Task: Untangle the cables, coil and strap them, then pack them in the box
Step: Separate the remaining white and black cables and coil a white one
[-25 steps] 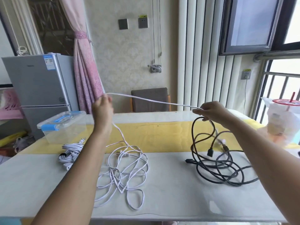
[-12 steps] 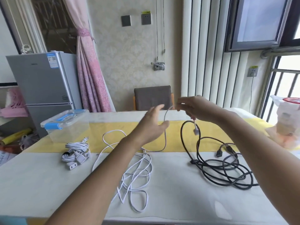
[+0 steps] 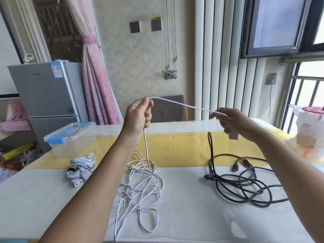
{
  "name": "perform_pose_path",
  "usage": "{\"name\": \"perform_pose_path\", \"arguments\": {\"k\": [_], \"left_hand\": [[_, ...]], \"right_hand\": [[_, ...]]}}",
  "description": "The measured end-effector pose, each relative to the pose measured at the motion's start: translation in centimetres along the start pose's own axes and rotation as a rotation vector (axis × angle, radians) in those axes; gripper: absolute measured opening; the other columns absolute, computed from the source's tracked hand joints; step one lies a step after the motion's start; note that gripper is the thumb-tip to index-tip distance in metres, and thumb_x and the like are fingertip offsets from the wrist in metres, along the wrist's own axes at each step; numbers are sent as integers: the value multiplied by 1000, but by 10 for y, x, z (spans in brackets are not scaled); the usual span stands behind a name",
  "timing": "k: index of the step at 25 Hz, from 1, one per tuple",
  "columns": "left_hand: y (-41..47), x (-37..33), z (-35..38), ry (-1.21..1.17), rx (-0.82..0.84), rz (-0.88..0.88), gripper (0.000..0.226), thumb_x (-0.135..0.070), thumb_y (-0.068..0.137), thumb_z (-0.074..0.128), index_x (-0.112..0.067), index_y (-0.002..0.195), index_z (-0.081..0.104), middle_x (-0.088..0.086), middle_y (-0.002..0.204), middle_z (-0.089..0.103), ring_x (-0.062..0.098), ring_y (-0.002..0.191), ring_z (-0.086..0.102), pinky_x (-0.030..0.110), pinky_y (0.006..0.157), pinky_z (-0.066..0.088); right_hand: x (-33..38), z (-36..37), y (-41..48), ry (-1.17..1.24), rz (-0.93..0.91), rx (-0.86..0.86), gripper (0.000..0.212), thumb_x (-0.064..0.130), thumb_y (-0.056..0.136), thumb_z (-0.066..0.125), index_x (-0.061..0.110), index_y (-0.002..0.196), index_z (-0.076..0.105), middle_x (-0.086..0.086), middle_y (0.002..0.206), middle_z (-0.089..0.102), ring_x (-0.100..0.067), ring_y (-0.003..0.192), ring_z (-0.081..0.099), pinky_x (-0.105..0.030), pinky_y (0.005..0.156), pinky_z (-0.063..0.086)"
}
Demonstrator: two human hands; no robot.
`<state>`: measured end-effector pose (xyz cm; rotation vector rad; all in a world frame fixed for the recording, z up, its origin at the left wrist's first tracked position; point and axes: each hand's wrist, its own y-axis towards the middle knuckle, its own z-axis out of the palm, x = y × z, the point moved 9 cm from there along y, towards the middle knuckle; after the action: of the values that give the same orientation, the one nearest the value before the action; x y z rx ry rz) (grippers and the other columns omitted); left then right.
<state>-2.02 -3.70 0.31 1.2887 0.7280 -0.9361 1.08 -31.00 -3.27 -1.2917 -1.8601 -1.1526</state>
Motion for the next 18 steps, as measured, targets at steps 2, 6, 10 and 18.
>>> {"name": "perform_pose_path", "arguments": {"k": [2, 6, 10, 18], "left_hand": [[2, 9, -14, 24, -65, -32, 32, -20, 104, 35, -16, 74, 47, -16, 43, 27, -2, 34, 18, 11, 32, 13], [0, 22, -55, 93, -199, -88, 32, -27, 98, 50, -17, 68, 48, -16, 41, 26, -1, 33, 19, 13, 34, 11], [-13, 40, -72, 229, 9, -221, 35, -37, 86, 57, -17, 62, 40, -12, 42, 23, 1, 33, 16, 14, 34, 11], [-26, 43, -114, 1045, 127, -244, 32, -30, 93, 59, -22, 65, 72, -8, 57, 62, 0, 54, 51, 24, 60, 37]], "right_hand": [[-10, 11, -9, 138, 76, 170, 22, 20, 97, 50, 4, 91, 63, 2, 56, 26, -8, 47, 24, -17, 42, 29], [-4, 0, -14, 455, 30, 154, 21, 25, 90, 51, 11, 75, 58, 5, 55, 27, -4, 45, 26, -13, 41, 31], [-14, -45, -7, 1082, 53, -158, 25, 24, 99, 41, 18, 76, 48, 11, 44, 31, -2, 35, 26, -10, 37, 28], [4, -19, -14, 938, 111, -239, 25, 27, 103, 37, 19, 89, 56, 9, 47, 40, -2, 34, 28, -11, 33, 25]]}}
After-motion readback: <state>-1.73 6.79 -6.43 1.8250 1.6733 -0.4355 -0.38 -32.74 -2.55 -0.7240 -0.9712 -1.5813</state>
